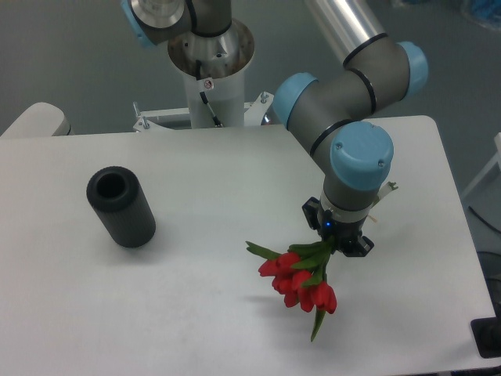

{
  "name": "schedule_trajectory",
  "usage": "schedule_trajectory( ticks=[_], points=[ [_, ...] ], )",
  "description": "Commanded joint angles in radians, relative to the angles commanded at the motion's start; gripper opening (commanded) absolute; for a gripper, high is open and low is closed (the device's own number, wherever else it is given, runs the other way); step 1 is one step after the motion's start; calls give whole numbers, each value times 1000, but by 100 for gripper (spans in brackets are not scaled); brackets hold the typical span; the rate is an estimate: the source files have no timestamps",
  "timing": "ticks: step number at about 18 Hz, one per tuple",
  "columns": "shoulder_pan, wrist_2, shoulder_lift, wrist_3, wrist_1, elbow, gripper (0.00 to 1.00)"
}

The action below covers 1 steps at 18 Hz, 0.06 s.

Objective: Pick up the flowers from the table
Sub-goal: 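Lift the red tulip bunch off the table and carry it away from the vase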

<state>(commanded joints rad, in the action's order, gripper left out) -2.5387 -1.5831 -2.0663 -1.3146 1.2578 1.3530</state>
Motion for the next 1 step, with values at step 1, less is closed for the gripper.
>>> schedule_trajectory(
  ticks=[1],
  points=[
    [0,0,0,-2,0,-2,0]
  ],
)
